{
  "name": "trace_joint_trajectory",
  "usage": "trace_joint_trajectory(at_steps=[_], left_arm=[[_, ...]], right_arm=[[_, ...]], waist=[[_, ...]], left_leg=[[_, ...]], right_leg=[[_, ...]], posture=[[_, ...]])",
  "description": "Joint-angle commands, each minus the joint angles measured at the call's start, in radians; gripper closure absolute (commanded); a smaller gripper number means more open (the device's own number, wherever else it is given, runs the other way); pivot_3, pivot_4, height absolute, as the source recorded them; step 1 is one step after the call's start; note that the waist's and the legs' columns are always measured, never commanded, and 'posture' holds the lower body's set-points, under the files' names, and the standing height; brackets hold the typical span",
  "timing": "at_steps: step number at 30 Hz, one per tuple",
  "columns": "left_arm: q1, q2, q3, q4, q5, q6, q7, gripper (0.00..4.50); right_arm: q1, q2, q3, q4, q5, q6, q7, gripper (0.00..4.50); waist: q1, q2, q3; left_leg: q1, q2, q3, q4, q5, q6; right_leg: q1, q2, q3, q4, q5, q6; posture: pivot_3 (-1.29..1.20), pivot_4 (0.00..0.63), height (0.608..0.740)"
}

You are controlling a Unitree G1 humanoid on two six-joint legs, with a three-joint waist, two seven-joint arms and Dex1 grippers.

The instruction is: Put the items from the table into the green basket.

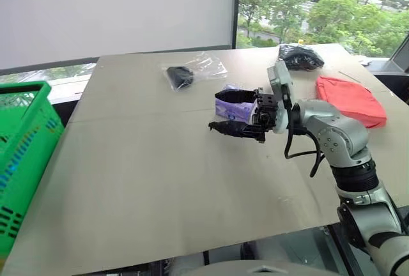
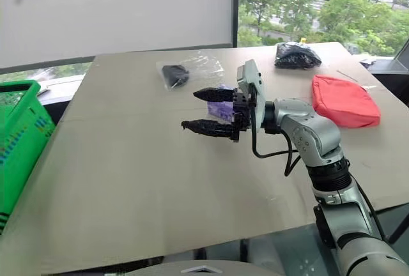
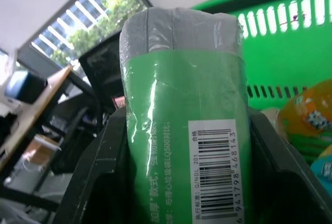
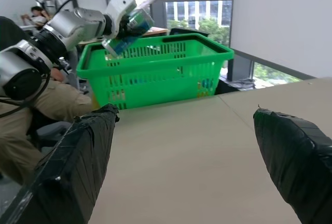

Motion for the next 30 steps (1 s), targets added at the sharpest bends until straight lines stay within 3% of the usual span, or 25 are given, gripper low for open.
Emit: trace_joint_trajectory(at_steps=[1,5,6,9,16,19,23,26,30], left_arm=[[-0.043,0.020,-0.044,0.071,-0.018,-0.092,0.021,2.50],[-0.100,0.029,-0.126,0.178,-0.034,-0.181,0.014,2.50],[-0.111,0.031,-0.140,0.198,-0.040,-0.203,0.010,1.51],[-0.144,0.038,-0.177,0.252,-0.047,-0.251,0.024,0.10],[-0.227,0.028,-0.172,0.256,-0.130,-0.325,0.011,0.10],[-0.246,-0.021,-0.211,0.094,-0.271,-0.338,-0.190,0.10],[-0.159,-0.081,-0.305,-0.211,-0.437,-0.218,-0.410,0.10],[-0.057,-0.085,-0.342,-0.423,-0.570,-0.099,-0.546,0.10],[0.026,-0.075,-0.344,-0.585,-0.656,-0.016,-0.618,0.10]], right_arm=[[-0.031,0.007,-0.006,-0.013,0.001,-0.017,0.011,0.00],[-0.030,0.009,-0.009,-0.027,0.000,-0.014,0.004,0.00],[-0.029,0.008,-0.010,-0.031,0.000,-0.013,0.001,0.00],[-0.028,0.008,-0.016,-0.038,-0.003,-0.015,-0.010,0.00],[-0.014,-0.006,-0.028,-0.050,-0.025,-0.023,-0.051,0.00],[-0.008,-0.021,-0.009,-0.016,-0.142,-0.080,-0.131,0.00],[-0.010,-0.020,0.042,0.032,-0.266,-0.108,-0.205,0.00],[-0.054,-0.050,0.181,0.192,-0.530,-0.223,-0.303,0.00],[-0.139,0.015,0.252,0.472,-0.676,-0.354,-0.372,0.00]], waist=[[0.002,-0.002,-0.001],[0.002,-0.004,-0.003],[-0.001,-0.004,-0.003],[-0.010,-0.004,-0.004],[-0.026,-0.005,-0.006],[-0.025,-0.004,-0.008],[-0.033,-0.001,-0.013],[-0.063,0.003,-0.014],[-0.100,0.007,-0.013]], left_leg=[[0.000,0.000,0.000,0.000,0.000,-0.001],[-0.001,0.000,-0.001,0.000,0.001,-0.001],[-0.001,0.000,0.000,0.000,0.001,-0.001],[-0.002,0.000,0.000,0.000,0.001,-0.001],[-0.002,0.000,0.002,0.000,0.001,-0.001],[-0.003,0.000,0.001,0.000,0.001,-0.001],[-0.004,0.000,0.003,0.001,0.001,-0.002],[-0.004,0.000,0.004,0.002,0.002,0.000],[-0.005,0.001,0.005,0.003,0.004,0.004]], right_leg=[[0.000,-0.002,-0.004,0.000,0.000,-0.001],[0.000,-0.006,-0.011,0.001,-0.001,-0.002],[0.001,-0.007,-0.012,0.001,-0.001,-0.002],[0.001,-0.009,-0.014,0.001,-0.001,-0.002],[-0.001,-0.010,-0.016,0.002,-0.001,-0.002],[-0.001,-0.010,-0.017,0.002,-0.001,-0.002],[-0.001,-0.013,-0.019,0.002,-0.001,-0.002],[-0.002,-0.013,-0.019,0.002,-0.001,-0.002],[-0.003,-0.010,-0.019,0.004,-0.001,-0.002]], posture=[[0.01,0.000,0.740],[0.00,0.000,0.740],[-0.01,0.000,0.740],[-0.01,0.000,0.740],[-0.03,0.000,0.740],[-0.05,0.000,0.740],[-0.08,0.000,0.740],[-0.10,0.000,0.740],[-0.11,0.000,0.740]])
